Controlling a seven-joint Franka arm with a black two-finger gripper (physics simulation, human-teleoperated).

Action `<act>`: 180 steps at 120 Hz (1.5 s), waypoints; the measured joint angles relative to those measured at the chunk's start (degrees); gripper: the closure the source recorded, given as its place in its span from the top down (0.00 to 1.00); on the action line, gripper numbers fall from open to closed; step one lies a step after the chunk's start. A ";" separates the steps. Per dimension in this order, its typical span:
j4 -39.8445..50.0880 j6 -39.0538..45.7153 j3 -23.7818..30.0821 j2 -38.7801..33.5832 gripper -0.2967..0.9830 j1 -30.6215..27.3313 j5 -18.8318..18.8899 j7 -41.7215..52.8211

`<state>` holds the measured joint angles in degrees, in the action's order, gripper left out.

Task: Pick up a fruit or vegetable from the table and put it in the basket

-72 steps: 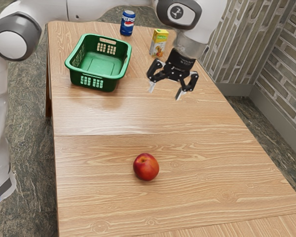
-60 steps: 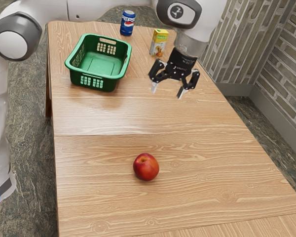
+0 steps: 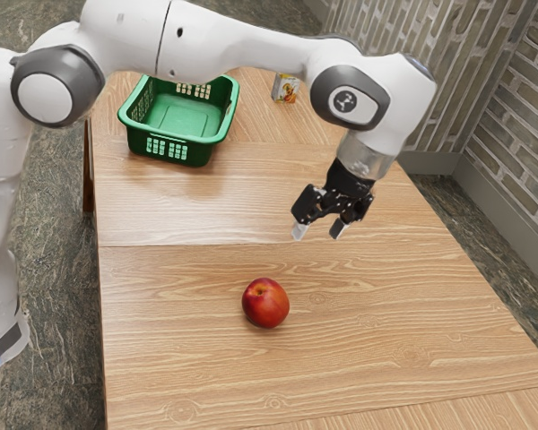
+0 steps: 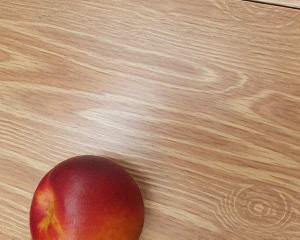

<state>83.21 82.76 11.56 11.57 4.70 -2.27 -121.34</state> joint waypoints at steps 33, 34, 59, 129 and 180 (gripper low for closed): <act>14.22 8.32 0.12 -8.80 0.77 1.71 -1.69 -0.72; 14.44 8.49 0.12 -8.88 0.77 1.76 -1.75 -0.73; 26.27 14.02 1.55 -16.33 0.77 2.17 -2.48 -0.04; 37.78 22.48 3.12 -22.77 0.77 1.78 -7.34 1.94; 39.50 24.43 3.03 -23.25 0.77 -0.82 -7.43 2.59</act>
<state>122.70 107.18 14.59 -11.68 3.89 -9.70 -118.75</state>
